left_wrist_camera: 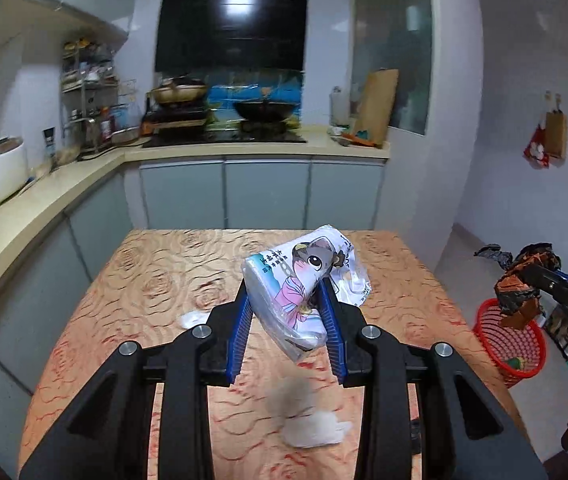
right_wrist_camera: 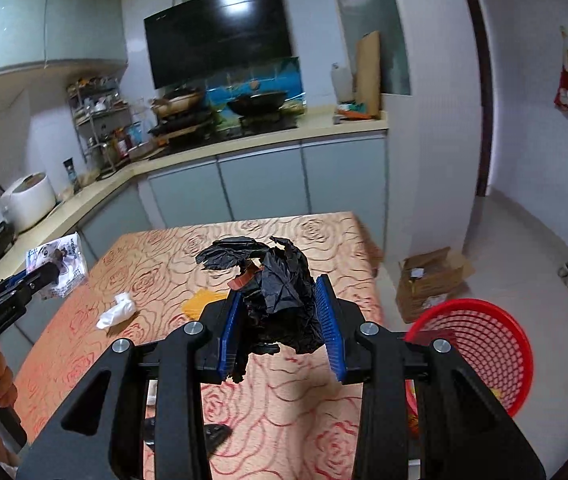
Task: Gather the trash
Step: 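Grasp the printed plastic bag with the left tool while the right tool grasps the black plastic bag, then carry the printed bag and black bag to the red basket and open both tools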
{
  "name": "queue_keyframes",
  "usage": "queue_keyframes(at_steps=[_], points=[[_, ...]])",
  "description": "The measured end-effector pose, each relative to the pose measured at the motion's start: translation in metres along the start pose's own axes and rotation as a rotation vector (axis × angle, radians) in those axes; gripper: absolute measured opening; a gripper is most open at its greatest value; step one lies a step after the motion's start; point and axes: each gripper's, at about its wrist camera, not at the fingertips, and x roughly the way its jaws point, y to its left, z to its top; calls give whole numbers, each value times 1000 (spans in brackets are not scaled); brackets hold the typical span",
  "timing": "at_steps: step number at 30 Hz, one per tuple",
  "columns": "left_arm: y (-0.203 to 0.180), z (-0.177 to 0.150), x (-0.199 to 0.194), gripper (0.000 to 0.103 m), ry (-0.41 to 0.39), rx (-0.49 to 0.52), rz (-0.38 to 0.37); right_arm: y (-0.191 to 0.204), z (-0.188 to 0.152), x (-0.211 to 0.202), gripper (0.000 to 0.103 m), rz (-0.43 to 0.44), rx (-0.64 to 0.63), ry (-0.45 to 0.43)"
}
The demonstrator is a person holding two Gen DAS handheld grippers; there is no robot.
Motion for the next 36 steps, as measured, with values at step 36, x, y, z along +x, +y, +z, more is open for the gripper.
queue_keyframes(at_steps=[36], points=[[-261,-14,90,32,153,261,-441,-176,-46,-35,35,-318,240,35]])
